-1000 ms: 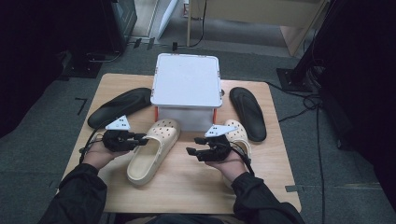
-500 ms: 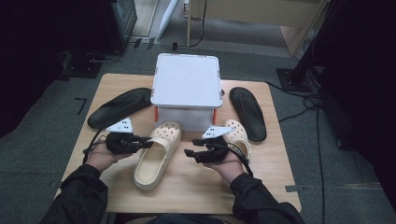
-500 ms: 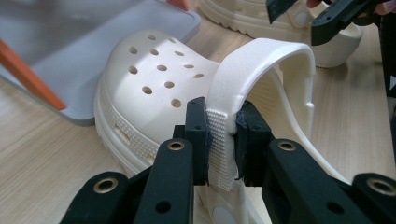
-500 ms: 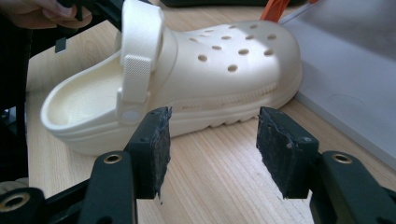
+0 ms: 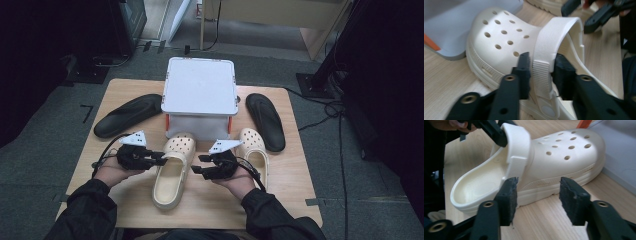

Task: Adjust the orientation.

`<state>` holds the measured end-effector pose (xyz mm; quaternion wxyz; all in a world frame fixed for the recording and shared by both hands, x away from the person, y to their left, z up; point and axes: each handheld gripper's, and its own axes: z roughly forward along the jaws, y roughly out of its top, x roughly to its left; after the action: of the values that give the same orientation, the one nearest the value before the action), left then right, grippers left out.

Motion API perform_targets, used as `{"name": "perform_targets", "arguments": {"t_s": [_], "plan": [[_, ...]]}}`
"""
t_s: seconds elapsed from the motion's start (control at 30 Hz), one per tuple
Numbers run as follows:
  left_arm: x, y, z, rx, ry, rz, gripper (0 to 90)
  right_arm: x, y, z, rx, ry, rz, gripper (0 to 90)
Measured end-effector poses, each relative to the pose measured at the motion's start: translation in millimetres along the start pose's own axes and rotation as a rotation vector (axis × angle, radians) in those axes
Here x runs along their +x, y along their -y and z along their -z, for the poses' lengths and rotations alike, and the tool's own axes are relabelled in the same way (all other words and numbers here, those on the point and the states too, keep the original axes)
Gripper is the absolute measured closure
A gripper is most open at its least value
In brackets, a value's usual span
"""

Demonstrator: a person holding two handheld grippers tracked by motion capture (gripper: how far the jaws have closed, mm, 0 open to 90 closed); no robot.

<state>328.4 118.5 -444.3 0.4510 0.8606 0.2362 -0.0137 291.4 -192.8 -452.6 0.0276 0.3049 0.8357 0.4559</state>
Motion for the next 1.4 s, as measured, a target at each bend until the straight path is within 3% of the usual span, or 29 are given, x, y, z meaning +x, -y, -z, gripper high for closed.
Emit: {"name": "perform_targets", "arguments": {"t_s": [0.13,0.2,0.27,0.37,0.5,0.83,1.0,1.13,1.4], "plan": [[3.0,3.4,14.4,-0.034,-0.006,0.016,61.6,1.3,0.3,-2.7,0.006,-0.008,0.002,59.5],[6.1,7.3,20.5,-0.041,-0.036,0.040,62.5,1.3,0.2,-5.0,0.007,0.001,-0.004,62.2],[11.7,12.0,21.9,-0.023,-0.066,0.069,67.6,0.6,0.1,-8.5,0.014,0.010,-0.008,63.7],[17.6,17.4,13.8,0.027,-0.070,0.090,71.6,-0.1,0.8,-14.5,0.031,0.012,-0.023,64.3],[15.5,18.0,0.4,0.067,-0.038,0.071,72.5,0.6,0.2,-17.9,0.042,0.014,-0.013,64.3],[10.0,18.9,-5.0,0.062,0.004,0.077,76.3,-4.8,-0.9,-16.4,0.053,0.009,-0.017,64.2],[4.0,17.3,-9.1,0.073,0.018,0.053,75.0,-8.8,-0.6,-11.4,0.056,0.015,-0.032,64.2],[3.9,14.8,-15.9,0.073,0.031,0.076,77.2,-10.3,0.2,-8.9,0.062,0.013,-0.032,64.4],[2.9,12.7,-21.8,0.078,0.041,0.071,76.6,-7.9,1.7,-1.9,0.058,0.019,-0.034,64.7]]}}
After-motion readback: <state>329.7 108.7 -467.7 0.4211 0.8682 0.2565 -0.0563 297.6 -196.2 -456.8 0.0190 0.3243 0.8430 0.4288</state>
